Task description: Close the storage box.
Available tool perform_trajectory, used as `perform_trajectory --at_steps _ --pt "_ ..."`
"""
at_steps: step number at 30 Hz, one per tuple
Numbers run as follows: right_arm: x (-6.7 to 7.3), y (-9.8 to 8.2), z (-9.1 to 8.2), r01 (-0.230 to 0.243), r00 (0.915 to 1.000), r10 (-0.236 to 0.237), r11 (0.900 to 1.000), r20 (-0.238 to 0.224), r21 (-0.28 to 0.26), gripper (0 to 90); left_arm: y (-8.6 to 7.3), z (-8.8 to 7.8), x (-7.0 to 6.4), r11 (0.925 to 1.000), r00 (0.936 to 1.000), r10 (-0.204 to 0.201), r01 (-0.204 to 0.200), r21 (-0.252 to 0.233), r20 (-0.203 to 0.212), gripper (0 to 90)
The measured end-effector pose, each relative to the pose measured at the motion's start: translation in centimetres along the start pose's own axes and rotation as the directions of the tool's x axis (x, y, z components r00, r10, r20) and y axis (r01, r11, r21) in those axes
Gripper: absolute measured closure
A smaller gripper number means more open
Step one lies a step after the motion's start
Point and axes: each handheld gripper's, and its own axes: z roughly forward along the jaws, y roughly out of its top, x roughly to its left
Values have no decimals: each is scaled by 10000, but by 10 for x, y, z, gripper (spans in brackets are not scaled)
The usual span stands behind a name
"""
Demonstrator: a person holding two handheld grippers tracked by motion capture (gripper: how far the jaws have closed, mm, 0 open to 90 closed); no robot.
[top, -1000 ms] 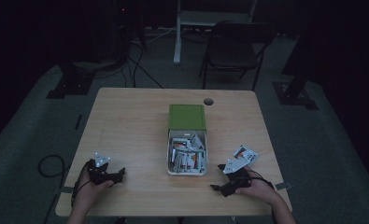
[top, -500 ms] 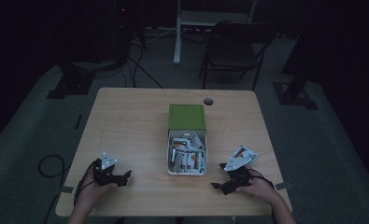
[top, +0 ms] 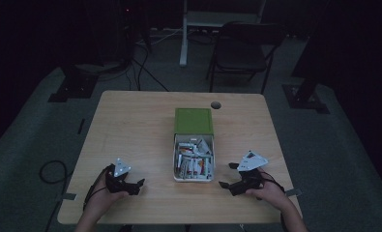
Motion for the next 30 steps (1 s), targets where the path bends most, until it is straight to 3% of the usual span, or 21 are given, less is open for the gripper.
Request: perform_trajectory --at_steps 7,16,24,30 --pt "1 4 -3 -129 9999 128 9994 -23 -335 117 12 5 -13 9980 9966 605 -593 -236 550 80" --pt "1 13 -6 -204 9998 197 9966 -100 -796 117 27 10 -26 9936 9899 997 -935 -639 1009 80" --pt "3 19 -5 -296 9994 276 9944 -214 -1016 117 40 12 -34 9893 9803 1146 -979 -1083 1607 80" --pt "4 22 -2 -296 9992 264 9936 -309 -1087 117 47 16 -39 9847 9748 1409 -1199 -1263 1727 80"
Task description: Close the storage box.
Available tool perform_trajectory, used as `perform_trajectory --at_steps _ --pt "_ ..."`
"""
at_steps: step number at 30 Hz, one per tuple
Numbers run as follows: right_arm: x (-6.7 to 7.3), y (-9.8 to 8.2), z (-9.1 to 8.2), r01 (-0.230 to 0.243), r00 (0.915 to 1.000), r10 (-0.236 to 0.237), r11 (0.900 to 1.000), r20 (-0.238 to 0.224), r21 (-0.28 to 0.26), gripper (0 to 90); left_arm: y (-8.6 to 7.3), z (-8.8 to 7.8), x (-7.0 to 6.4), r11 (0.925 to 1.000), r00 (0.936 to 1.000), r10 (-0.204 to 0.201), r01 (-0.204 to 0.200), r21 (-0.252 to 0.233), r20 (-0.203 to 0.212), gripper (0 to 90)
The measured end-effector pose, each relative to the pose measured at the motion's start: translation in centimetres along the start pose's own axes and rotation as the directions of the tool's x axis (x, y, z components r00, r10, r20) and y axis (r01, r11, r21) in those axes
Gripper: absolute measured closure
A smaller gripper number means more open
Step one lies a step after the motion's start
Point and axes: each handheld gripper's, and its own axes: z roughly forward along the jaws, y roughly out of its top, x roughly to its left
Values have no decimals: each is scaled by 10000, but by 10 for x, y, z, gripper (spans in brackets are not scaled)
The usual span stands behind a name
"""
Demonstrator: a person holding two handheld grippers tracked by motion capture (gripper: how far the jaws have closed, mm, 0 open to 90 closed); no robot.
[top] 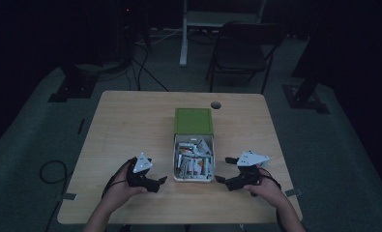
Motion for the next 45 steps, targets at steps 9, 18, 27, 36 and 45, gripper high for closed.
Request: perform_trajectory --at_steps 9,18,27,36,45 --pt "2 5 4 -72 9999 69 9997 -144 -233 117 11 7 -8 9994 9995 177 -168 -316 269 80" --pt "-4 12 5 -310 9995 302 9974 -132 -656 118 24 10 -10 9974 9986 275 -244 -672 459 80" --pt "-7 12 9 -373 9993 370 9972 -60 -643 117 32 13 -5 9963 9991 259 -230 -828 341 80" --pt "-11 14 12 -438 9990 435 9969 -60 -657 117 36 17 -3 9962 9990 334 -309 -820 299 80" --pt "-15 14 13 -522 9985 531 9959 108 -737 117 38 20 -1 9967 9996 132 -111 -799 256 80"
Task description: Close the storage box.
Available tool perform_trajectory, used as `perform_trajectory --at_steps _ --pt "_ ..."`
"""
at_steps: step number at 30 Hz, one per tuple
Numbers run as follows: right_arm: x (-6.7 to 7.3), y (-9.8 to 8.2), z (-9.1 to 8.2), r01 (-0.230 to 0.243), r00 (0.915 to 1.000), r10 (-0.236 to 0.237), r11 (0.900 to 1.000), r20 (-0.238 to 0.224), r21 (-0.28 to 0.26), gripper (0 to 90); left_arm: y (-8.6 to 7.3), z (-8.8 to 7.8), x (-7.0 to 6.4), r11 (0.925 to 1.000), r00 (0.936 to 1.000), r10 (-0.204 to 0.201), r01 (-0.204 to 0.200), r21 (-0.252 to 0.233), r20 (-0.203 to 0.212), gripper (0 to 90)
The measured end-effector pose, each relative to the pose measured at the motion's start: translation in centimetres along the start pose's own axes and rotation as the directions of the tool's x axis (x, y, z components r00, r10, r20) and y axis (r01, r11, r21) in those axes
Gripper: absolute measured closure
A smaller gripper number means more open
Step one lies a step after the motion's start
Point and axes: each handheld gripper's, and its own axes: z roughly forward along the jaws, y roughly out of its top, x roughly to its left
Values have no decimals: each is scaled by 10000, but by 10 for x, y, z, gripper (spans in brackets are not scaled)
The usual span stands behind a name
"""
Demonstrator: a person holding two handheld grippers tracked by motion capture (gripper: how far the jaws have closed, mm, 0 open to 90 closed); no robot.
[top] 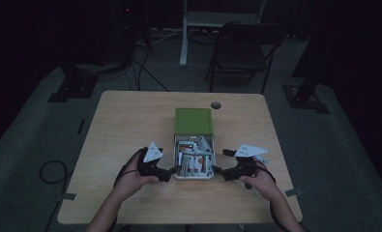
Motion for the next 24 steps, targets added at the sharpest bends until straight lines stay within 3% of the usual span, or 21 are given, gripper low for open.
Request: perform_trajectory --at_steps 11,24 --pt "-3 2 3 -48 9999 47 10000 138 24 117 3 2 4 10000 9999 37 -36 74 -162 80" --pt "-7 7 6 -22 9994 18 9999 344 135 108 4 6 11 9998 9995 -197 198 36 -227 80"
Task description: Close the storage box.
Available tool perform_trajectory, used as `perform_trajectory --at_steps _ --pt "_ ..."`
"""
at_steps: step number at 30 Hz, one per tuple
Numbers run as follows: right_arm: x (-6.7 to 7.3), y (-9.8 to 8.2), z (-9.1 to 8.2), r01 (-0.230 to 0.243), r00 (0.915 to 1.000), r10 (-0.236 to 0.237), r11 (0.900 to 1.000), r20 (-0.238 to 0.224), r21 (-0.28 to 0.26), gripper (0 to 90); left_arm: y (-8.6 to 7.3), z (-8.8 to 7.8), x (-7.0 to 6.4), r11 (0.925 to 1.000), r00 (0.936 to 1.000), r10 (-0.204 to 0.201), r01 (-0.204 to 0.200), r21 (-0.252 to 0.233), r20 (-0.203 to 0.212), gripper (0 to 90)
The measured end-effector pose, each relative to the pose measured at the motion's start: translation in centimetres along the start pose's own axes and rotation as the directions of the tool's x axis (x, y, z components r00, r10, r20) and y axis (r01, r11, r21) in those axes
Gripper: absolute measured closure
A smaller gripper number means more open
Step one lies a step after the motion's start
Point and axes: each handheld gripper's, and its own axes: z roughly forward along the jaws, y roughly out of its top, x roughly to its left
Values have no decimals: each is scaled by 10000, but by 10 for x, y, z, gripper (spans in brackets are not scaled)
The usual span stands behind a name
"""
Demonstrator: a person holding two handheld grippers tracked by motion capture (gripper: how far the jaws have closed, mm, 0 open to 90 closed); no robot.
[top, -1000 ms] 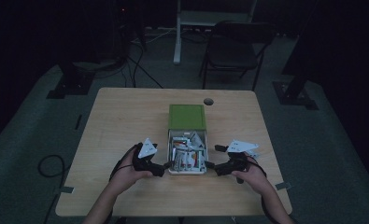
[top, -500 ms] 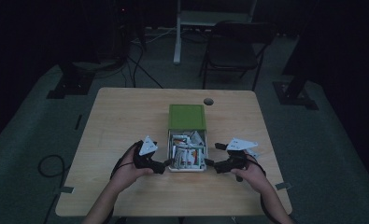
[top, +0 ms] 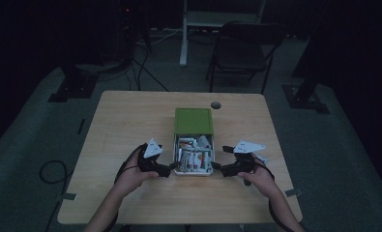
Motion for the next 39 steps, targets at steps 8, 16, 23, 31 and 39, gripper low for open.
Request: perform_trajectory --at_steps 8,16,23,31,39 --pt "-2 3 3 -3 9999 3 10000 101 34 108 1 2 3 10000 10000 -57 57 5 -46 80" --pt "-4 5 6 -4 9998 2 10000 209 71 108 3 4 8 9998 9997 -185 185 22 -142 79" --pt "-6 7 7 50 9995 -52 10000 322 83 108 3 7 10 9995 9994 -311 311 -18 -163 80" --pt "-9 9 9 -104 9993 100 9999 374 115 108 6 9 13 9993 9990 -361 362 44 -253 79" --pt "-16 12 12 -319 9981 316 9995 531 51 108 10 13 18 9988 9982 -499 498 -38 -322 79"
